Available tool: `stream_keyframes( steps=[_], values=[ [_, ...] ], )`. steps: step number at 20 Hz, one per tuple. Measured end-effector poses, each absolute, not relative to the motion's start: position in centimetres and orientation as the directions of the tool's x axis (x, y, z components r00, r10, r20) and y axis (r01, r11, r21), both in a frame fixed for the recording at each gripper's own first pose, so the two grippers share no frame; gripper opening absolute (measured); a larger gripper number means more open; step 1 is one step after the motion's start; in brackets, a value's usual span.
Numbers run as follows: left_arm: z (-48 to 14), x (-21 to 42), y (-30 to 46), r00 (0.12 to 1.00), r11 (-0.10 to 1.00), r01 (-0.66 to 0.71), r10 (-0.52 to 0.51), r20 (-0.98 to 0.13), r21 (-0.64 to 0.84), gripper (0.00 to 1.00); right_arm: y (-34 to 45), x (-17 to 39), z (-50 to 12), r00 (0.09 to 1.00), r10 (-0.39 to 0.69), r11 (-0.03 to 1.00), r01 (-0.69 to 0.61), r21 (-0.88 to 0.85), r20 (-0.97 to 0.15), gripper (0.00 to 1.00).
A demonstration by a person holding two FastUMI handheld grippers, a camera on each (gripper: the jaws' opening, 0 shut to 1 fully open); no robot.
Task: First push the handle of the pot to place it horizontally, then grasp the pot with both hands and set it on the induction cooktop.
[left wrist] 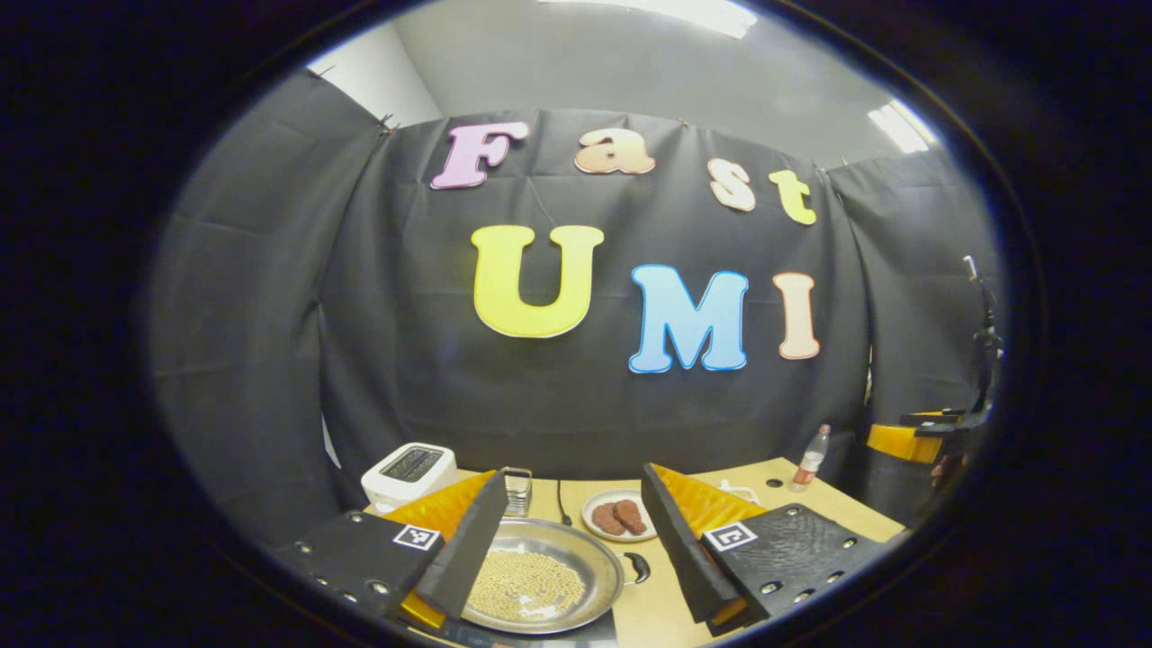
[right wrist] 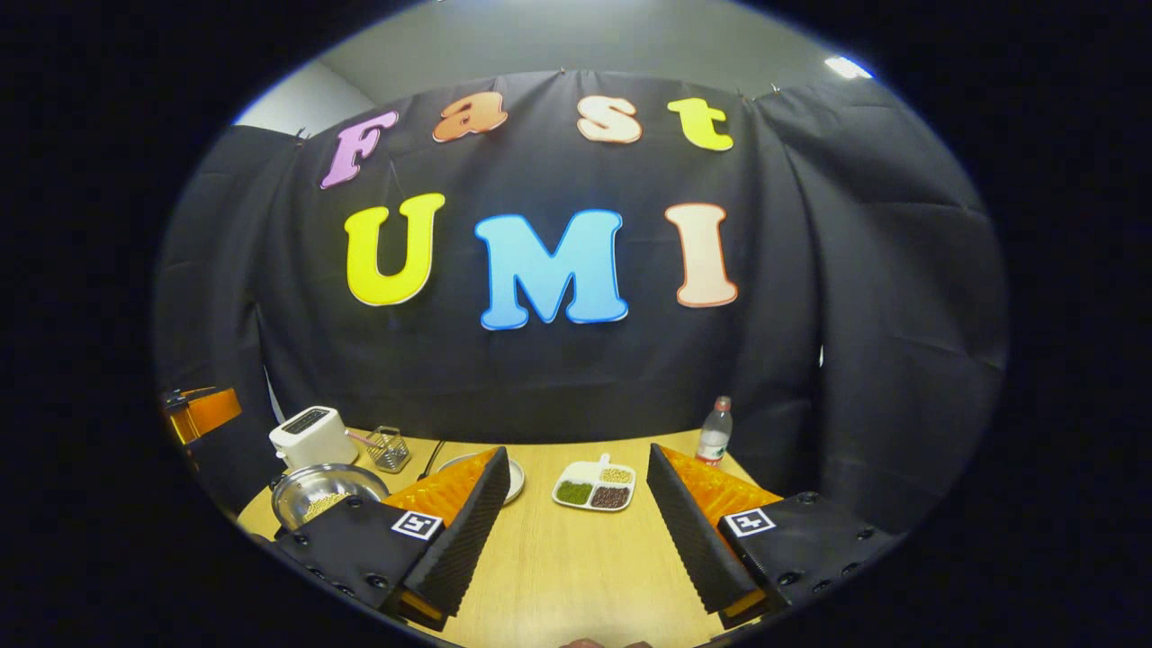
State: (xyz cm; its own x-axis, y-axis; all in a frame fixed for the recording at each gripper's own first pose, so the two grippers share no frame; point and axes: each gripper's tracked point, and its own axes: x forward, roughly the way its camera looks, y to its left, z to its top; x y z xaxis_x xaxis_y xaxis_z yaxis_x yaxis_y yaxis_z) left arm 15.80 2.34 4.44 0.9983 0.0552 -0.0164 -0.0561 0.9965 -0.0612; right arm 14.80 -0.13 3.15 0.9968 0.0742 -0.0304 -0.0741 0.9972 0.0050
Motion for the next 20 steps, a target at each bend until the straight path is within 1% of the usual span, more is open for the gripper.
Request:
stream_keyframes(
  steps=[1, 2, 4, 7, 8, 9, 11, 13, 14, 17, 18, 19, 20],
  values=[
    [5.5, 15.2, 1.2, 0.998, 0.996, -0.058, 0.059, 0.013, -0.064, 0.88, -1.2, 14.1, 3.8, 0.998, 0.064, 0.998, -0.064, -0.001, -0.001, 0.98],
    [6.3, 14.4, 0.3, 0.997, 0.996, -0.064, 0.067, 0.042, -0.065, 0.90, -2.2, 13.4, 4.1, 0.998, 0.058, 0.998, -0.058, -0.008, 0.020, 0.97],
    [7.3, 13.4, -1.4, 0.994, 0.994, -0.083, 0.088, 0.071, -0.073, 0.89, -3.3, 12.1, 3.9, 0.998, 0.060, 0.998, -0.060, -0.002, 0.027, 0.98],
    [6.6, 11.6, -3.7, 0.991, 0.988, -0.131, 0.133, 0.023, -0.084, 0.87, -4.7, 10.1, 2.3, 0.996, 0.091, 0.996, -0.091, 0.018, 0.008, 0.98],
    [6.5, 11.1, -4.3, 0.988, 0.985, -0.153, 0.156, 0.024, -0.076, 0.87, -5.2, 9.7, 1.7, 0.994, 0.108, 0.994, -0.108, 0.009, -0.004, 0.98],
    [6.1, 10.6, -4.6, 0.982, 0.980, -0.187, 0.188, 0.015, -0.073, 0.87, -5.7, 9.8, 1.2, 0.993, 0.114, 0.993, -0.114, 0.008, -0.023, 0.98],
    [5.2, 9.7, -6.1, 0.976, 0.973, -0.219, 0.219, -0.014, -0.076, 0.88, -6.9, 9.7, 0.5, 0.990, 0.136, 0.990, -0.135, 0.033, -0.048, 0.98],
    [4.3, 8.1, -7.7, 0.971, 0.968, -0.235, 0.231, -0.060, -0.083, 0.91, -8.1, 9.6, 0.5, 0.987, 0.157, 0.988, -0.156, 0.015, -0.041, 0.98],
    [4.7, 7.3, -8.3, 0.968, 0.965, -0.247, 0.242, -0.070, -0.082, 0.88, -9.2, 9.8, 0.7, 0.988, 0.155, 0.988, -0.155, -0.005, -0.018, 0.98],
    [5.7, 5.7, -9.0, 0.955, 0.955, -0.293, 0.291, -0.058, -0.041, 0.87, -10.3, 9.9, 1.1, 0.983, 0.182, 0.983, -0.182, -0.004, -0.001, 0.98],
    [5.6, 5.3, -9.4, 0.951, 0.952, -0.306, 0.305, -0.053, -0.023, 0.90, -10.7, 10.2, 0.9, 0.982, 0.187, 0.982, -0.187, 0.001, -0.003, 0.98],
    [6.0, 4.9, -9.7, 0.948, 0.949, -0.315, 0.314, -0.048, -0.010, 0.87, -11.0, 10.5, 0.8, 0.982, 0.189, 0.982, -0.189, 0.004, -0.007, 0.98],
    [6.6, 4.5, -10.1, 0.948, 0.948, -0.318, 0.317, -0.033, -0.005, 0.87, -11.3, 10.7, 0.6, 0.983, 0.185, 0.983, -0.184, 0.005, -0.008, 0.98]
  ],
)
